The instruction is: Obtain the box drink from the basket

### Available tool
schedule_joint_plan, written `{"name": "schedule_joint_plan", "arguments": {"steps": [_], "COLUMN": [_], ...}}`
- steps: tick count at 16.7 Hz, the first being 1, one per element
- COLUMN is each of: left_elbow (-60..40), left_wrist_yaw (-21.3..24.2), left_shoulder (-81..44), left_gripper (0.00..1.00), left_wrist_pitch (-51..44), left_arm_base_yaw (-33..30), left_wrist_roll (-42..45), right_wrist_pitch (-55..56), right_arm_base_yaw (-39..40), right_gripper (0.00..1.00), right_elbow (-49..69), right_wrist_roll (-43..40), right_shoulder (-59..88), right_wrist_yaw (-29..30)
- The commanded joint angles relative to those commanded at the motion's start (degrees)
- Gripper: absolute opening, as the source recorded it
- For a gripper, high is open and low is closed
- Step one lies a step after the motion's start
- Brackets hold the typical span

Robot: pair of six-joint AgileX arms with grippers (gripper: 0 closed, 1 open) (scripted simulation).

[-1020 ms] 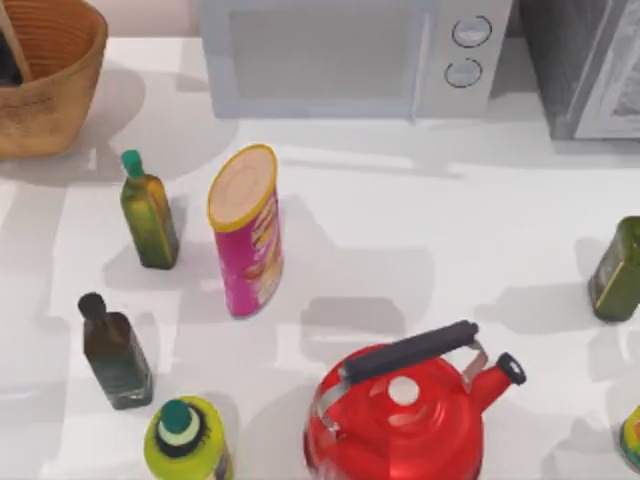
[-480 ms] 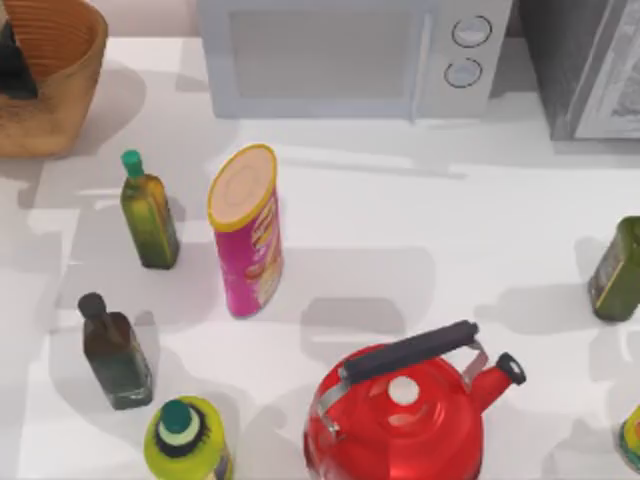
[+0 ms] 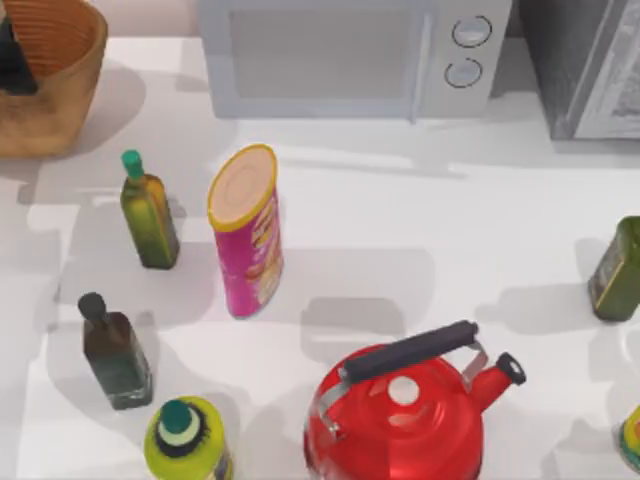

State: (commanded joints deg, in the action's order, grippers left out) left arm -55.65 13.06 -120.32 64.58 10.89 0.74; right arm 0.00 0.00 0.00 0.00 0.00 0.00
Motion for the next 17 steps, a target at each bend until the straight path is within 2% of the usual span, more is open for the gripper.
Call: {"name": "schedule_joint_plan", "arguments": {"steps": [8, 13, 17], "left_elbow": [-11.9, -13.2, -13.2], "left_wrist_yaw": [-1.0, -1.1, -1.1], "left_shoulder": [-7.0, -7.7, -7.7], "left_gripper": [1.0, 1.0, 0.7], "left_wrist_pitch": [-5.4, -6.0, -6.0], "left_arm_base_yaw": [-1.1, -1.2, -1.2], "left_wrist_roll": [-0.2, -0.3, -0.3], "right_wrist_pitch": [0.0, 0.0, 0.0], "right_arm_base_yaw": [0.0, 0.0, 0.0], "right_gripper": [1.0, 1.0, 1.0], "right_elbow": [0.0, 0.0, 0.0], "right_wrist_roll": [0.0, 0.0, 0.0], "right_shoulder": [0.0, 0.0, 0.0], "right_wrist_yaw": [0.0, 0.0, 0.0]}}
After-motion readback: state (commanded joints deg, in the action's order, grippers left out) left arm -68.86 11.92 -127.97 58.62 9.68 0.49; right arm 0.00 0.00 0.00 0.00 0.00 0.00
